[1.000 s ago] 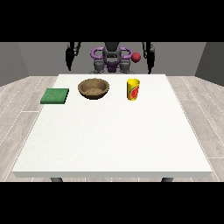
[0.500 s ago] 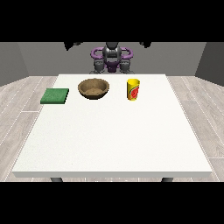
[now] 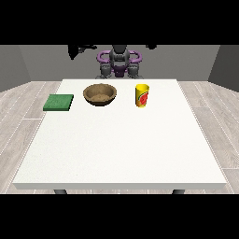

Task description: Pick the cup and pour the ball into the bowl, then pick the bowl and place it on the pad

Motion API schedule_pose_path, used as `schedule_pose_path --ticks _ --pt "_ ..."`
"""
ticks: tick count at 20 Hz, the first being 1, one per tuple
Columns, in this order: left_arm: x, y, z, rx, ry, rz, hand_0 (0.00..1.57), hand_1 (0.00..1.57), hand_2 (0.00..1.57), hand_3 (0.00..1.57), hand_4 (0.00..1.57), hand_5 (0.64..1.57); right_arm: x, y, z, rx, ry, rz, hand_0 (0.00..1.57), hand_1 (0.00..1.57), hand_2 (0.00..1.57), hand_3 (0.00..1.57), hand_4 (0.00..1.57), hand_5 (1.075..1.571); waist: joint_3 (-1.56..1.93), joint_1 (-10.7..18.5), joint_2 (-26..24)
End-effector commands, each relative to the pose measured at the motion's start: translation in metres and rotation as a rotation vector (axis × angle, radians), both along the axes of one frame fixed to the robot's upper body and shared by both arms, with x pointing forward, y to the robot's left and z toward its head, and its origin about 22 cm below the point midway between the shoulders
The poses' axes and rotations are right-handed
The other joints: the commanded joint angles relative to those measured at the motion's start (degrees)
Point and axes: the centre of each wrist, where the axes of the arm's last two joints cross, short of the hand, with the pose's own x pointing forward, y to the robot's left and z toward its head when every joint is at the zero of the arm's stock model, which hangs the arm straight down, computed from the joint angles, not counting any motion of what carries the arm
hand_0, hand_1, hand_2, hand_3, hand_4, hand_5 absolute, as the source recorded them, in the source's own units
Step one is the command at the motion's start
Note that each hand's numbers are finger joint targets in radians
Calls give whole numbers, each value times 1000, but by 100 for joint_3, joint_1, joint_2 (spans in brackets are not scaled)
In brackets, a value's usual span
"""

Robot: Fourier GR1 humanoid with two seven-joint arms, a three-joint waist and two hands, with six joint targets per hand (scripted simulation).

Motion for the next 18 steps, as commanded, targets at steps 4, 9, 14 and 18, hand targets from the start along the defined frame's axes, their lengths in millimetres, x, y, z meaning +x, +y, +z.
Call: schedule_pose_path --ticks 4,9,14,18 --pt "42 3 9 84 -164 25 0 0 0 0 0 1335 34 -1 12 -11 -144 57 0 0 0 0 0 1566 2 -190 1325" --pt "77 54 21 137 -230 114 0 0 0 0 0 1254 45 1 10 -27 -232 69 0 0 0 0 0 1559 1 -294 1862" --pt "95 69 -13 142 -148 123 0 0 0 0 0 1257 49 -24 13 -49 -183 105 0 0 0 0 0 1560 -1 -546 1586" --pt "101 34 -32 140 -196 102 0 0 0 0 0 1259 67 -36 10 -31 -222 87 0 0 0 0 0 1562 0 -455 1801"
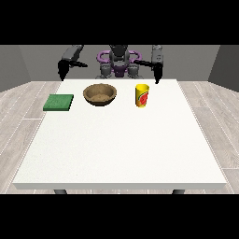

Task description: Pick the cup and pour the ball into the bowl, then pick the bowl and place it on the pad

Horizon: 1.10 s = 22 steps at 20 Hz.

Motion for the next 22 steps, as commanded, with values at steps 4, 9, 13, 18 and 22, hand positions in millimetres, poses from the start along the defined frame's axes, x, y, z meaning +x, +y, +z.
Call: schedule_pose_path --ticks 4,9,13,18,22 --pt "20 7 -27 13 -13 32 0 0 0 0 0 1246 9 -27 -13 26 20 -10 0 0 0 0 0 1563 1 -10 20" --pt "19 -4 -63 3 -32 66 0 0 0 0 0 1278 8 -30 -15 17 -40 24 0 0 0 0 0 1562 0 -259 348" --pt "46 3 -51 -9 -40 88 0 0 0 0 0 1267 14 -18 -18 22 -64 27 0 0 0 0 0 1558 -1 -328 417" --pt "32 10 -88 7 -52 114 0 0 0 0 0 1219 18 -34 8 8 -41 42 0 0 0 0 0 1559 -4 -460 412" --pt "31 29 -80 296 -87 259 1289 1289 1571 1571 789 1524 21 -49 5 23 -70 38 0 0 0 0 0 1562 6 -566 611"
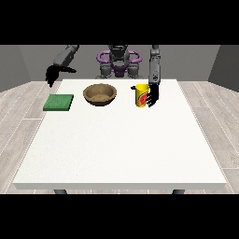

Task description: Pick the cup and pour the ball into the bowl, then pick the bowl and place it on the pad

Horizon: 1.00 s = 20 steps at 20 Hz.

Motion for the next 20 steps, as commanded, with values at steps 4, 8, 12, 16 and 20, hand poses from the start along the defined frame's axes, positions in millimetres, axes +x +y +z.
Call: schedule_pose_path --ticks 4,8,12,16,20 --pt "9 4 3 264 -13 192 1312 1312 1571 1571 833 1511 4 -29 16 -9 -36 47 0 0 0 0 0 1556 2 -394 243" --pt "13 -13 -1 279 -63 244 1343 1343 1571 1571 879 1505 6 -53 43 -26 -109 22 0 0 0 0 0 1556 -1 -499 474" --pt "10 -28 -7 370 57 215 1356 1356 1571 1571 950 1525 -6 -67 13 -6 72 -43 0 0 0 0 0 1555 4 -223 -537" --pt "16 -60 10 499 72 157 1374 1374 1571 1571 1015 1531 -32 -73 -41 -9 216 -101 0 0 0 0 0 1558 14 230 -1375" --pt "26 -98 37 612 69 63 1397 1397 1571 1571 1091 1571 -45 -103 -50 31 281 -189 0 0 0 0 0 1560 20 827 -1737"
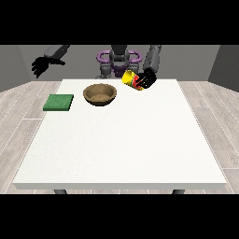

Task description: Pick the cup and pour the ball into the bowl, then pick the bowl and place it on the pad

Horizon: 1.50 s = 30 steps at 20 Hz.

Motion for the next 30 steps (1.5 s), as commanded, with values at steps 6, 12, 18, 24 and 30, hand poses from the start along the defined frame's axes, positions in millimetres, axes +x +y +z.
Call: schedule_pose_path --ticks 6,12,18,24,30 --pt "-8 -80 8 339 56 -67 1346 1346 1571 1571 1048 1569 -51 -35 -48 9 136 -127 0 0 0 0 0 1558 3 762 -712" --pt "-6 -79 27 390 55 -54 1346 1346 1571 1571 1048 1569 -50 -48 -39 31 115 -114 0 0 0 0 0 1554 -10 654 -668" --pt "-9 -122 52 520 -26 -60 937 937 1571 1571 910 1571 -34 -37 -40 10 85 -98 0 0 0 0 0 1547 -9 500 -381" --pt "-18 -138 50 667 -63 -34 549 549 1571 1571 935 1565 10 -25 -4 -19 84 -63 0 0 0 180 0 1534 -14 416 -401" --pt "-28 -154 50 826 -107 -20 373 373 1571 1571 899 1570 33 10 -8 -32 99 -27 0 0 0 273 0 1527 -14 164 -346"
